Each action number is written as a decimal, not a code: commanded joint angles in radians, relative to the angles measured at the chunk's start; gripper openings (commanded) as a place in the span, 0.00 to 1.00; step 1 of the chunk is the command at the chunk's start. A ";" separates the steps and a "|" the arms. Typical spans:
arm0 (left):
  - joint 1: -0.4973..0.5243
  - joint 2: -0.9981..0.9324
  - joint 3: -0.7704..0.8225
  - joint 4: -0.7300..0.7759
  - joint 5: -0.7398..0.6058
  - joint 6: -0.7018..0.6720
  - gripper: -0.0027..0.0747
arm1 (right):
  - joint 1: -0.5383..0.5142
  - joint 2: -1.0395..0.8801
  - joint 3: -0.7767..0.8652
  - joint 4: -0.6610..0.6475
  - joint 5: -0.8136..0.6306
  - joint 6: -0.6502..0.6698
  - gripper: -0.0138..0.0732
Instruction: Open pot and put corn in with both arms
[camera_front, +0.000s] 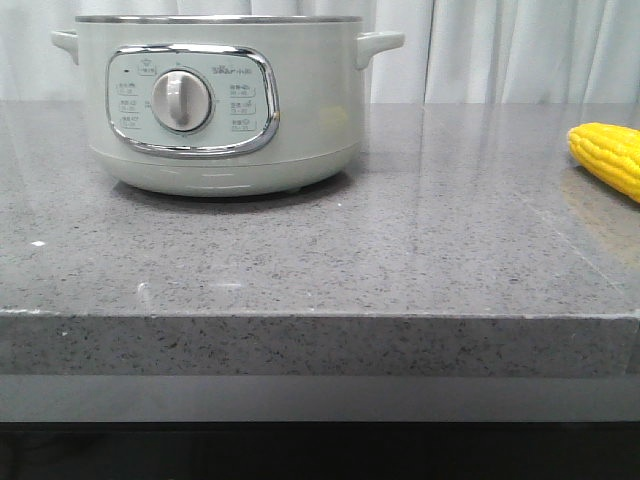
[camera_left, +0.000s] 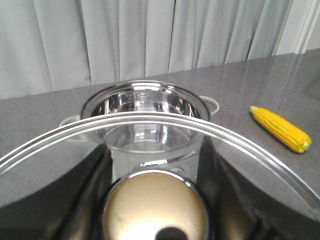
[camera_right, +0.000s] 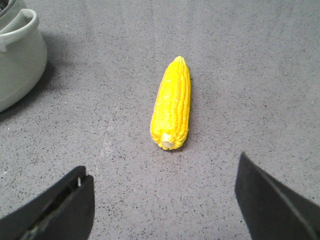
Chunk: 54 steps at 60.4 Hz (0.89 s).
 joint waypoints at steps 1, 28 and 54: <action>-0.003 -0.068 0.032 -0.003 -0.125 -0.007 0.30 | 0.001 0.010 -0.033 0.004 -0.072 -0.001 0.84; -0.003 -0.153 0.124 -0.010 -0.123 -0.007 0.30 | 0.001 0.202 -0.139 -0.034 0.015 -0.001 0.84; -0.003 -0.153 0.125 -0.010 -0.123 -0.007 0.30 | -0.001 0.630 -0.415 -0.051 0.207 -0.001 0.84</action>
